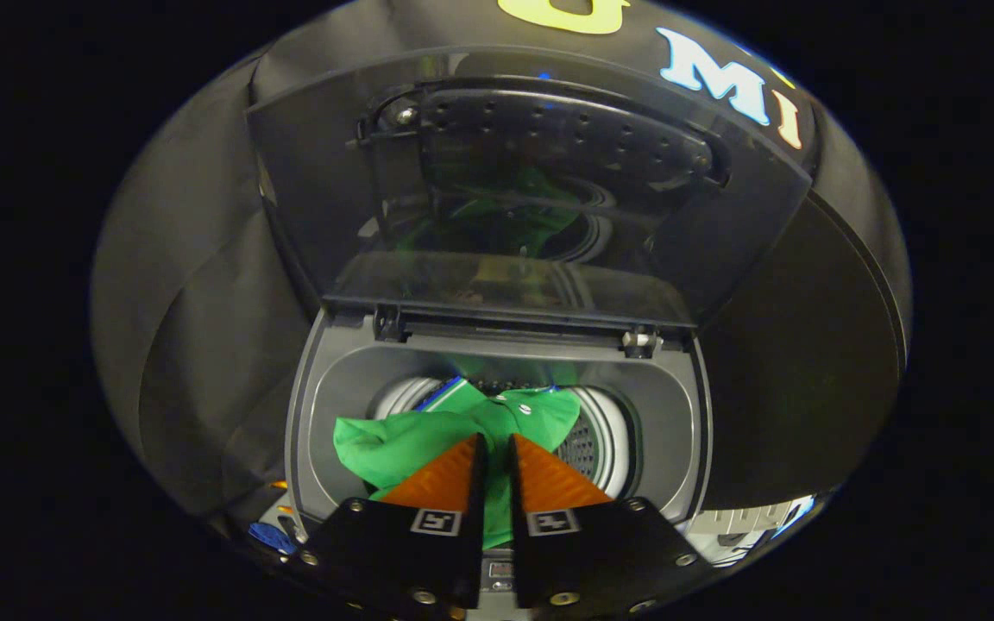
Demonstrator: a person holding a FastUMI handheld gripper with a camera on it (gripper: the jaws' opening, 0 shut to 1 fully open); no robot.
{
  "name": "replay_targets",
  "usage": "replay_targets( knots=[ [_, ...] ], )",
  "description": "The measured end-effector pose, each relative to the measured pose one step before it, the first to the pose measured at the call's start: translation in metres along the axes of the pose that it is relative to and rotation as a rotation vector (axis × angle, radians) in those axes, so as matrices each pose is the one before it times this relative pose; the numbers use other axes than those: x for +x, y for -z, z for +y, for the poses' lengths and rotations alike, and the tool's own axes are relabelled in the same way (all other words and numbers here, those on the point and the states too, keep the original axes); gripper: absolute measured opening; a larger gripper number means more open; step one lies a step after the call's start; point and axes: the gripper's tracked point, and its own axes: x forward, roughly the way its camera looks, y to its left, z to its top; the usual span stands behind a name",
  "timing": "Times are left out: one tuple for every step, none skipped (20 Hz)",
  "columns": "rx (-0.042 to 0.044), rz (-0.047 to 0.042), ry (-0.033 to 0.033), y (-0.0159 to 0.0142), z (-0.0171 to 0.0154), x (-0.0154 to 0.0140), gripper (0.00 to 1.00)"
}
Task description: Put the clothes into the washing machine and then close the washing machine lid.
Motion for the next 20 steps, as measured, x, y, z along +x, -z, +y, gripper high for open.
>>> replay_targets(
  knots=[
    [0.00492,0.00331,-0.00982,0.00034,0.00291,0.00382,0.51],
    [0.00594,0.00547,-0.00588,0.00686,-0.00024,-0.00877,0.74],
    [0.00244,0.00634,0.00281,-0.00130,-0.00078,0.00447,0.97],
    [-0.00353,-0.00749,0.00436,0.00020,-0.00151,-0.00062,0.97],
    [-0.00906,-0.00570,0.01167,0.00009,-0.00202,0.00024,0.97],
    [-0.00595,-0.00259,0.00460,0.00042,-0.00127,-0.00265,0.98],
    [0.00025,-0.00719,-0.00678,-0.00030,0.00268,-0.00275,0.97],
    [0.00410,-0.00943,-0.01121,-0.00245,0.00308,-0.00280,0.97],
    [0.00353,-0.01136,-0.00530,-0.00244,0.00117,-0.00353,0.98],
    [0.00158,-0.01256,-0.00211,-0.00373,0.00028,-0.00475,0.98],
    [-0.00060,-0.01423,-0.00167,-0.00321,0.00097,-0.00467,0.98],
    [-0.00187,-0.01327,0.00063,-0.00539,0.00035,-0.00476,0.98],
    [-0.00365,-0.01160,0.00089,-0.00362,0.00078,-0.00490,0.97],
    [-0.00332,-0.01015,0.00146,-0.00470,0.00013,-0.00512,0.97],
    [-0.00141,-0.01234,-0.00230,-0.00484,0.00126,-0.00535,0.98],
    [0.00026,-0.01558,-0.00412,-0.00556,0.00108,-0.00635,0.98],
    [0.00298,-0.02148,-0.01398,-0.00593,0.00250,-0.00799,0.98],
    [0.00055,-0.03717,-0.00099,-0.00992,-0.00018,-0.00892,0.98],
    [0.00071,-0.03239,0.01231,-0.00931,-0.00554,-0.01120,0.97],
    [0.00145,-0.02906,0.01189,-0.00882,-0.00394,-0.01096,0.97]
  ],
)
